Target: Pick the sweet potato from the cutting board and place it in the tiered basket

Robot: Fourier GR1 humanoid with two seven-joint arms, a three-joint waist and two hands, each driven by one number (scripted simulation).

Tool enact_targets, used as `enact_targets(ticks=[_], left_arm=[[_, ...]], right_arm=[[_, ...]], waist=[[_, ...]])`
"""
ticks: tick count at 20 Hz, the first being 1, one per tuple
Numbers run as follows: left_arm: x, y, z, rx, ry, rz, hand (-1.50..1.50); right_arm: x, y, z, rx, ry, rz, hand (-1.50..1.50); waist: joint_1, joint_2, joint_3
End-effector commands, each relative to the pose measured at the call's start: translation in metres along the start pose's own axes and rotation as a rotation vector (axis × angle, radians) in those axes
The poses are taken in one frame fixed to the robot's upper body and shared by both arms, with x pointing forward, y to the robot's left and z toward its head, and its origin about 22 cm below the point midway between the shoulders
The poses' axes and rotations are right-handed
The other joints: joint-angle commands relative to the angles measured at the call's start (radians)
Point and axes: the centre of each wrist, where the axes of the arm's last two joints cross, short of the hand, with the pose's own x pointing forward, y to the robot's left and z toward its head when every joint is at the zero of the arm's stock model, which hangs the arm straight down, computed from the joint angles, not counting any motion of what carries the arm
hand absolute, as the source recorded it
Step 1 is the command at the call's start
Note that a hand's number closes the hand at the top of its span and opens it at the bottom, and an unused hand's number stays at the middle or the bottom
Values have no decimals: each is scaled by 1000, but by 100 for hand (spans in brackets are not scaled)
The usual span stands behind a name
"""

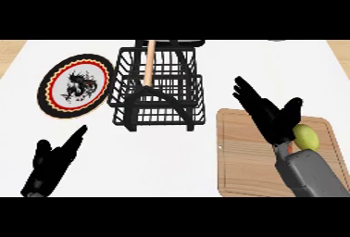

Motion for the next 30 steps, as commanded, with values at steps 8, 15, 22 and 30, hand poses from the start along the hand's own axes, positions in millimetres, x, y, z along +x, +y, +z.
enact_targets(ticks=[8,15,22,30], left_arm=[[6,29,47,54,-131,-46,0],[46,-35,-9,-37,-431,95,0],[42,-36,-11,-21,-424,98,0],[37,-57,-25,-27,-437,117,0]], right_arm=[[-7,-41,-4,-373,85,58,-150],[28,-23,-28,-454,-163,172,-150],[83,-68,1,-447,128,715,-150],[136,-58,12,-165,582,1149,-150]], waist=[[-70,-31,-14],[-63,-1,1],[-54,-21,-5],[-41,-15,-4]])
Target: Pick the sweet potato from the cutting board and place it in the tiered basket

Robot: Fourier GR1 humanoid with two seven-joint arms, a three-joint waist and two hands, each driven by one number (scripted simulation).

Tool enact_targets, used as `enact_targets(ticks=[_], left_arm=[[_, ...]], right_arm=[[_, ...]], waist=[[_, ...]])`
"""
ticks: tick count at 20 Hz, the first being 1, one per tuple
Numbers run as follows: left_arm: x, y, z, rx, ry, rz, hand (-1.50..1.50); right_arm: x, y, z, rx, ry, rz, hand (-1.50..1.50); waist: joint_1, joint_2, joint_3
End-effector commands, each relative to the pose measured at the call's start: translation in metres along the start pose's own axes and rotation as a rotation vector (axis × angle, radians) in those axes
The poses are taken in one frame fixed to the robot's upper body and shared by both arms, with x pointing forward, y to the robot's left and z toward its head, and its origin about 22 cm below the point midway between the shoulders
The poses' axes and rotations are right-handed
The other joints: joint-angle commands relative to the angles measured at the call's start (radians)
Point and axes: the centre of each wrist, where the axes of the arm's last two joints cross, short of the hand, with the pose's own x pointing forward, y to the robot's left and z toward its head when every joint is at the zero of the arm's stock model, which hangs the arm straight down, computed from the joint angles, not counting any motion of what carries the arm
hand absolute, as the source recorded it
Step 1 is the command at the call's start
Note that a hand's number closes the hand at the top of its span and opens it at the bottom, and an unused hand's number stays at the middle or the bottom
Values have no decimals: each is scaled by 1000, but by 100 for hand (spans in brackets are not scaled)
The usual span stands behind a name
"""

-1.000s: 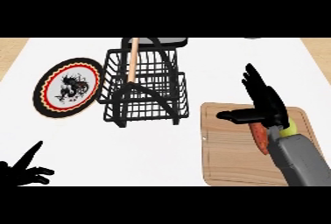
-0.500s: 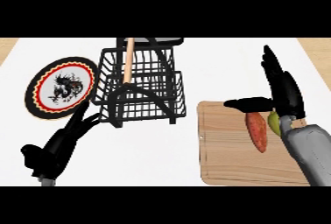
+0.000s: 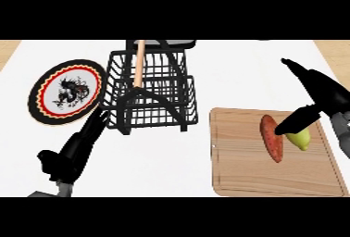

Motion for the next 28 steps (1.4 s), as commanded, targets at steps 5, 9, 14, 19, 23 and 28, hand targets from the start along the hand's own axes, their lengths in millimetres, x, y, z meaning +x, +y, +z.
enact_targets(ticks=[5,9,14,19,23,28], left_arm=[[-1,-2,-27,-22,-27,18,0],[-20,-16,-20,-35,-27,7,0],[-6,8,-31,-27,-41,7,0],[1,-18,-34,-63,-38,15,0],[-18,-5,-28,-46,-34,19,0],[-7,-17,-30,-58,-35,16,0]], right_arm=[[65,-20,44,204,149,254,-150],[81,-16,56,197,191,232,-150],[73,-5,53,62,248,194,-150],[49,2,31,123,382,320,-150],[42,38,40,160,407,292,-150],[7,48,19,168,379,243,-150]], waist=[[9,7,7],[22,9,8],[28,10,9],[38,12,9],[23,10,9],[34,11,11]])
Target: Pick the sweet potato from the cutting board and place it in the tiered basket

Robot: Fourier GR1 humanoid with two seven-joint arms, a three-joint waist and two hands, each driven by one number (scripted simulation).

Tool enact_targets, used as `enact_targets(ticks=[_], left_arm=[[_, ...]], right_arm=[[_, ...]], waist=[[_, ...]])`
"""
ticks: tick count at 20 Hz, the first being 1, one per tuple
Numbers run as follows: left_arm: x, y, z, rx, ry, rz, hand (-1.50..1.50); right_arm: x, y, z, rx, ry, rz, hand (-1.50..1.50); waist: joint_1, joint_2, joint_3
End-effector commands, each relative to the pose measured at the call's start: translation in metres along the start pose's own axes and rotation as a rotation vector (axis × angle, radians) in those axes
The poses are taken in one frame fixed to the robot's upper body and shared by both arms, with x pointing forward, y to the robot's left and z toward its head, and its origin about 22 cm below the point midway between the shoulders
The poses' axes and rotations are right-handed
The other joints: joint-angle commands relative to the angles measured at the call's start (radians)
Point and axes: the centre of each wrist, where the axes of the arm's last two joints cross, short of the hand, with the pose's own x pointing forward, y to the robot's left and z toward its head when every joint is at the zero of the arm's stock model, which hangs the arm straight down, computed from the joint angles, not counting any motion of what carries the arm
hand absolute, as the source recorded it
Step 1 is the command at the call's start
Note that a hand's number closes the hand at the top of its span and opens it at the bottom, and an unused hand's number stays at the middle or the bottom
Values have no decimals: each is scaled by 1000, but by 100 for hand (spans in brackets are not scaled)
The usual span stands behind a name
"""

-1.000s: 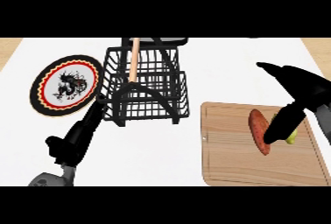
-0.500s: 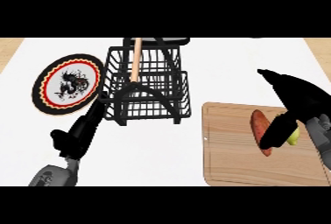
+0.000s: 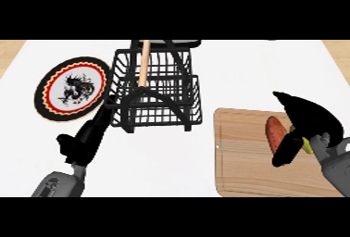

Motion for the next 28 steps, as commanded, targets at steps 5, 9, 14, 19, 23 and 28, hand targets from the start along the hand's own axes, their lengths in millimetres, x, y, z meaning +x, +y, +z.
enact_targets(ticks=[5,9,14,19,23,28], left_arm=[[12,-8,-2,-18,6,9,0],[2,-7,-10,-12,8,-7,0],[-7,-5,-11,-13,-5,-5,0],[4,-7,2,-4,12,-5,0],[9,-4,-1,-13,-20,13,0],[-3,-4,-1,-1,11,5,0]], right_arm=[[0,18,-15,7,172,-6,-150],[-16,33,-23,20,179,-18,-150],[-24,49,-20,28,161,-47,-150],[-43,49,-34,39,175,-25,-150],[-39,60,-53,57,168,-34,-150],[-26,65,-51,-32,17,-133,150]], waist=[[7,0,0],[-1,1,0],[-3,0,0],[2,0,0],[3,1,0],[2,1,0]])
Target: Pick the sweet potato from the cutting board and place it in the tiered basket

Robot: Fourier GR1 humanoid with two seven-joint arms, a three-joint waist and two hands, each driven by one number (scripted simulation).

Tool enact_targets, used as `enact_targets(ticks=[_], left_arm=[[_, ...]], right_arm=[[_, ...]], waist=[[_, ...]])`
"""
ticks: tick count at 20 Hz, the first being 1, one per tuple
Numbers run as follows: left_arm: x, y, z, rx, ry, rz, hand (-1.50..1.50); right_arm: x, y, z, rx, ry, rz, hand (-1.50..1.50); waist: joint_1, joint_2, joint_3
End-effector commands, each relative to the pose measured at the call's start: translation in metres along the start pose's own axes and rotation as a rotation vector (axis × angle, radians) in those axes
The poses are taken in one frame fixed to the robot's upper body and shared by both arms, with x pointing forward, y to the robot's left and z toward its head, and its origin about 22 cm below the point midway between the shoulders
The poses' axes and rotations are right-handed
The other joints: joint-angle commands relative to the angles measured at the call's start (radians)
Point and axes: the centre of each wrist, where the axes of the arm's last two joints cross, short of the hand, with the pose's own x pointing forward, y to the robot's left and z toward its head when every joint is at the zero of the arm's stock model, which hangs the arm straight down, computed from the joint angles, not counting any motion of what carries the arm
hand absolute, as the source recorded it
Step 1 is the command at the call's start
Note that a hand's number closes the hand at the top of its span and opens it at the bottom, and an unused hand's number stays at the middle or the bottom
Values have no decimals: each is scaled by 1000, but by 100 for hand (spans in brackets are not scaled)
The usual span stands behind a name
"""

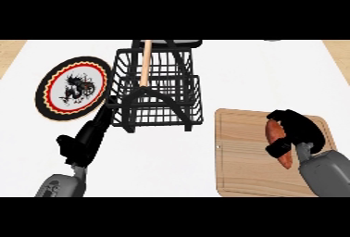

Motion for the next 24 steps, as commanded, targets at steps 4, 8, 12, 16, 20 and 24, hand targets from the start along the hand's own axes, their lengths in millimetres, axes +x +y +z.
enact_targets(ticks=[4,8,12,16,20,24], left_arm=[[-9,-1,-8,-10,-8,-9,0],[-1,1,5,-7,-6,-17,0],[6,-6,-2,4,-16,4,0],[-15,-10,20,-9,-10,15,0],[-2,-15,3,18,0,-10,0],[0,8,8,-4,6,20,0]], right_arm=[[2,-1,-12,-82,-86,-26,150],[2,28,-2,-97,-107,-17,150],[-5,0,-4,-115,-98,-9,150],[-19,3,3,-187,-270,119,150],[-68,-42,-4,-266,-359,199,150],[-58,-58,15,-349,-476,-80,150]], waist=[[-3,3,3],[-3,2,3],[-3,1,3],[-2,1,3],[-7,1,3],[-14,-2,3]])
